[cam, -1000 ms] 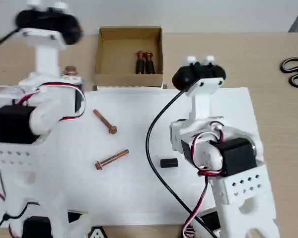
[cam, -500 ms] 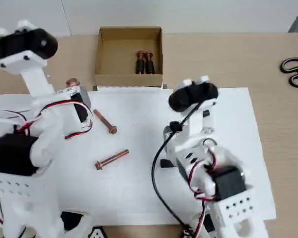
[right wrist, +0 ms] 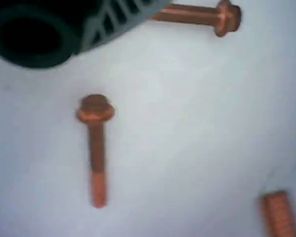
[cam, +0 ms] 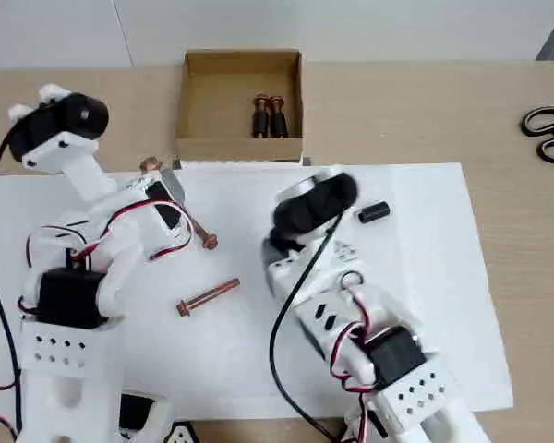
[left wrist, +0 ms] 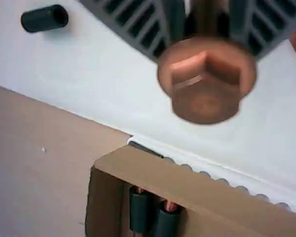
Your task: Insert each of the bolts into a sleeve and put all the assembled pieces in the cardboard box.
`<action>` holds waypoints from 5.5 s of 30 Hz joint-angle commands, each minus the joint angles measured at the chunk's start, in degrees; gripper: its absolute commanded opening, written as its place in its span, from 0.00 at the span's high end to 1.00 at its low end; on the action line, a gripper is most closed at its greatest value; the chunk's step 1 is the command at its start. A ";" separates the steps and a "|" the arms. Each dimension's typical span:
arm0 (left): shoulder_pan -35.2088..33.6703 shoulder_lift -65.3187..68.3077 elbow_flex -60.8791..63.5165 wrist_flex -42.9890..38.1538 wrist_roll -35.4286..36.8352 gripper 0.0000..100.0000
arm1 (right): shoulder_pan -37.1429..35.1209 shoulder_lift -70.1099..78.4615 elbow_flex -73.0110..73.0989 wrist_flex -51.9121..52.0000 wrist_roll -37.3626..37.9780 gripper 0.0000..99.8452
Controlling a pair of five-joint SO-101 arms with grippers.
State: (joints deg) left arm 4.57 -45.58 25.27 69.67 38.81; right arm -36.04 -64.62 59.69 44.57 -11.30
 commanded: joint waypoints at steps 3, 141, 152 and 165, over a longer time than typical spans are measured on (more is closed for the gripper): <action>5.54 -5.01 2.15 -2.81 0.62 1.00 | -4.79 -1.10 1.14 -4.44 0.97 1.00; 23.30 -37.63 37.14 -17.14 -11.16 1.00 | -8.40 -38.81 28.13 -12.70 15.82 1.00; 23.82 -37.63 38.64 -14.51 -12.57 1.00 | -8.31 -38.81 26.46 -12.70 15.82 1.00; 31.30 -37.63 41.80 -9.32 -12.84 1.00 | -8.31 -38.81 26.20 -13.05 17.85 1.00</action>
State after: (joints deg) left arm 33.49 -83.12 65.54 59.56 26.07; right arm -44.48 -102.77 89.58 32.62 5.23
